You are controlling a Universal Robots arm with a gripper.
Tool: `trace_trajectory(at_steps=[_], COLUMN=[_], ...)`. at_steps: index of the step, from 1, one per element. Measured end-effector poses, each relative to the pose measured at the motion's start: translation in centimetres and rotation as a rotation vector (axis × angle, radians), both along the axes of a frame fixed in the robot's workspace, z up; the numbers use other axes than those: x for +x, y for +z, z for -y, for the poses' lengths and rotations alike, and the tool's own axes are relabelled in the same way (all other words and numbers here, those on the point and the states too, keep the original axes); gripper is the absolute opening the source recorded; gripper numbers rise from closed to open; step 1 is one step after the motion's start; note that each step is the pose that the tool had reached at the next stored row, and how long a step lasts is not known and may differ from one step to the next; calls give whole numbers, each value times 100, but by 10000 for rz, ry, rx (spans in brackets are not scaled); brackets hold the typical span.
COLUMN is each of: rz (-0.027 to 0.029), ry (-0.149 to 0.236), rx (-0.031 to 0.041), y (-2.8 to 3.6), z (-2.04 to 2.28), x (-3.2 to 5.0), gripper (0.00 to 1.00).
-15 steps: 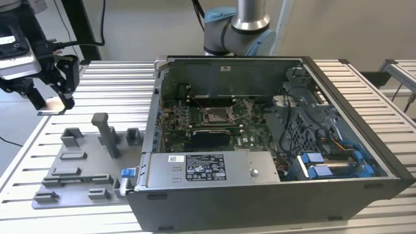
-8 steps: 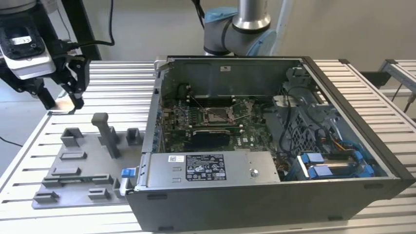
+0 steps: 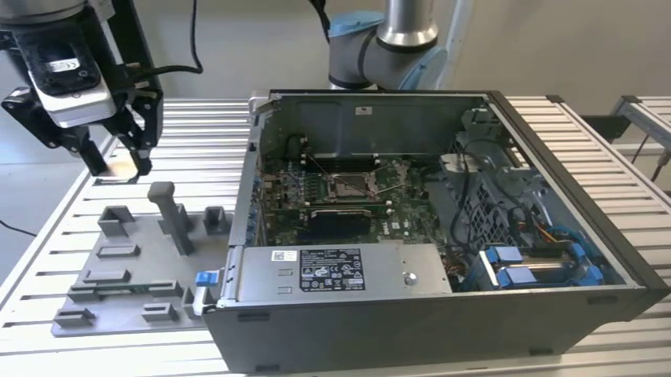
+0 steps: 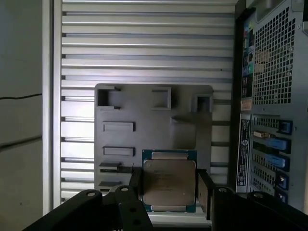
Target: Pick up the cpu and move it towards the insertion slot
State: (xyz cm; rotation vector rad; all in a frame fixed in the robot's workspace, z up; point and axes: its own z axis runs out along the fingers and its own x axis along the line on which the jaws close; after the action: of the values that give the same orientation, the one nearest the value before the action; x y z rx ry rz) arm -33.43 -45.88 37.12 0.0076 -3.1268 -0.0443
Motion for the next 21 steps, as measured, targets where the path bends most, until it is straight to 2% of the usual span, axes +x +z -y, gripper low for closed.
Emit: trace_trajectory(at_steps=[21], rz=[-62], ry=[1], rx=[0], y=[0], z=[0], x=[457], gripper=[0])
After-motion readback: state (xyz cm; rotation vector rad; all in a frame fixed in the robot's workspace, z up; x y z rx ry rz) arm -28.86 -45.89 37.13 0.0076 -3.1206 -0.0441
